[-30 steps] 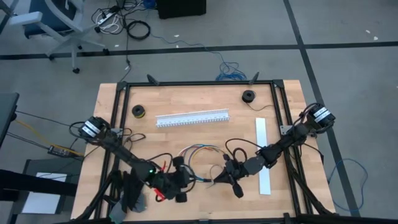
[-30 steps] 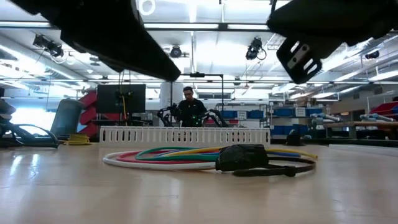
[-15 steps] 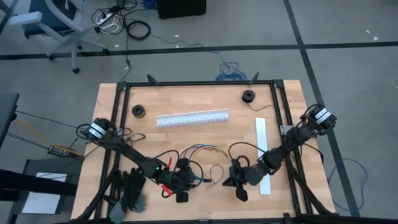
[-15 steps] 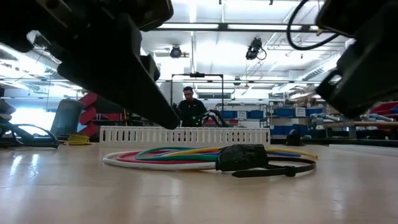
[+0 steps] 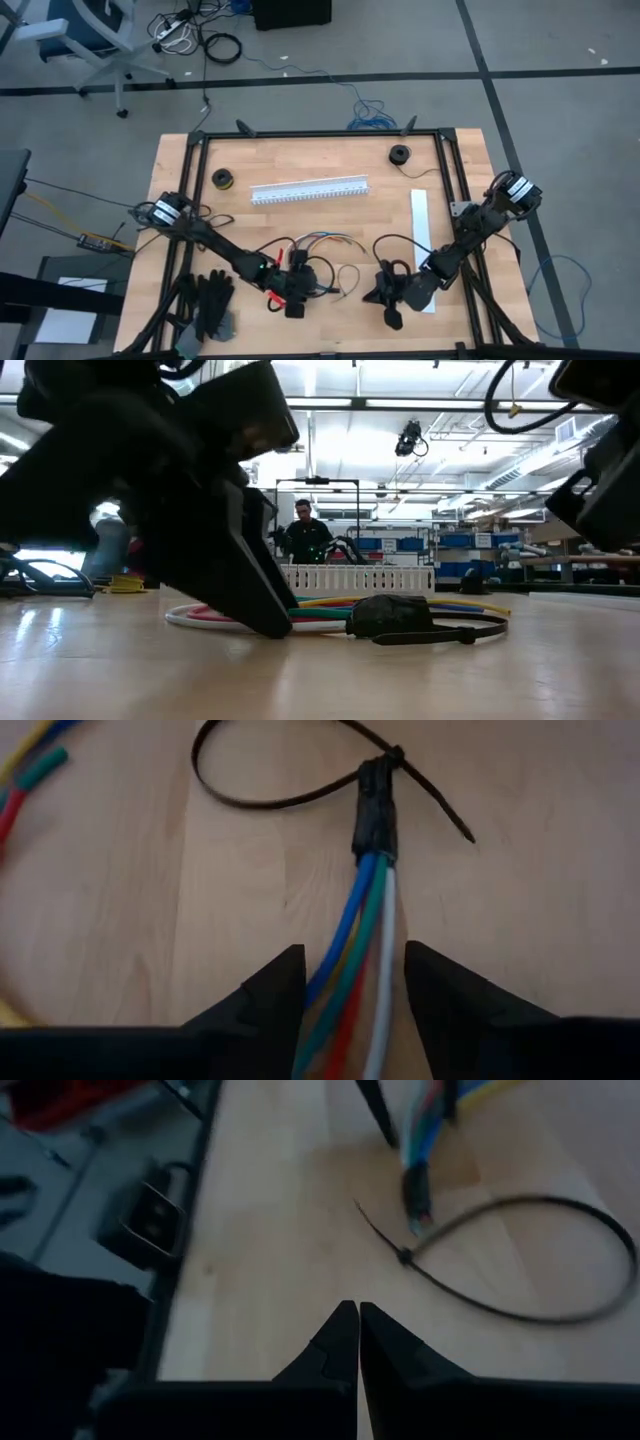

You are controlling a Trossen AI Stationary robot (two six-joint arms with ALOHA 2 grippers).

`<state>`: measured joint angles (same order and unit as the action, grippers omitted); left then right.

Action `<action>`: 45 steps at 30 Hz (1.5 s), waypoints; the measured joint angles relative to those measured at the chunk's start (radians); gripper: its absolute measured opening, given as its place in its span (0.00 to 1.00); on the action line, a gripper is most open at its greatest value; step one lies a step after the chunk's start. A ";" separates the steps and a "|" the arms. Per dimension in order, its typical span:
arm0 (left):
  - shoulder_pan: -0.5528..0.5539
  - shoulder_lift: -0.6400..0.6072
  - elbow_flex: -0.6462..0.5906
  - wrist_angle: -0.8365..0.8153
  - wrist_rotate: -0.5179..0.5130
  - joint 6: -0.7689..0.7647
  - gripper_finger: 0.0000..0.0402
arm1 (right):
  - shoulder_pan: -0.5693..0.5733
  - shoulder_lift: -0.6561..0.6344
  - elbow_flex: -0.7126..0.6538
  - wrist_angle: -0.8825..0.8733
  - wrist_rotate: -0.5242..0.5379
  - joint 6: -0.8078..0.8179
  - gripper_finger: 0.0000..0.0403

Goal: Ziptie cables
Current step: Insert zip tie on the cable wire

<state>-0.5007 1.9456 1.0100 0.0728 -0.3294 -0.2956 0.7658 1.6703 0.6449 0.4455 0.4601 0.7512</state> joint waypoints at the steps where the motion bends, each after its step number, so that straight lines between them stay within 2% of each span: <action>1: 0.001 0.005 0.002 0.005 -0.012 0.032 0.37 | 0.000 0.000 0.000 0.020 0.003 -0.010 0.00; 4: 0.010 0.025 0.004 0.005 -0.003 0.066 0.37 | 0.000 0.000 0.000 0.067 0.012 -0.041 0.00; 8: 0.039 0.046 0.006 0.004 0.092 0.069 0.33 | -0.001 0.000 0.000 0.085 0.044 -0.047 0.00; 10: 0.047 0.047 0.006 0.004 0.127 0.066 0.24 | -0.005 0.000 0.000 0.085 0.056 -0.048 0.00; 13: 0.053 0.048 0.005 0.014 0.138 0.067 0.06 | -0.014 0.000 0.000 0.077 0.048 -0.068 0.00; 15: 0.055 0.048 0.001 0.035 0.144 0.081 0.03 | -0.017 0.000 0.000 0.056 0.041 -0.104 0.00; 24: 0.054 0.013 0.006 -0.005 0.114 0.035 0.00 | -0.053 0.000 0.000 0.029 -0.019 -0.336 0.02; 30: 0.053 0.005 0.004 -0.015 0.101 0.013 0.00 | -0.105 0.031 0.012 0.005 -0.073 -0.389 0.13; 34: 0.053 0.005 0.004 -0.021 0.100 -0.024 0.00 | -0.138 0.129 0.089 -0.014 -0.161 -0.443 0.22; 37: 0.050 0.004 0.004 -0.022 0.099 -0.031 0.00 | -0.142 0.192 0.166 -0.104 -0.148 -0.514 0.26; 41: 0.041 0.004 0.004 -0.027 0.084 -0.055 0.00 | -0.143 0.234 0.244 -0.267 -0.069 -0.515 0.27; 45: 0.032 0.004 0.004 -0.027 0.073 -0.057 0.00 | -0.167 0.253 0.256 -0.262 -0.123 -0.489 0.22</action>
<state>-0.4689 1.9491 1.0141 0.0456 -0.2566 -0.3527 0.5984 1.9236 0.9009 0.1838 0.3371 0.2623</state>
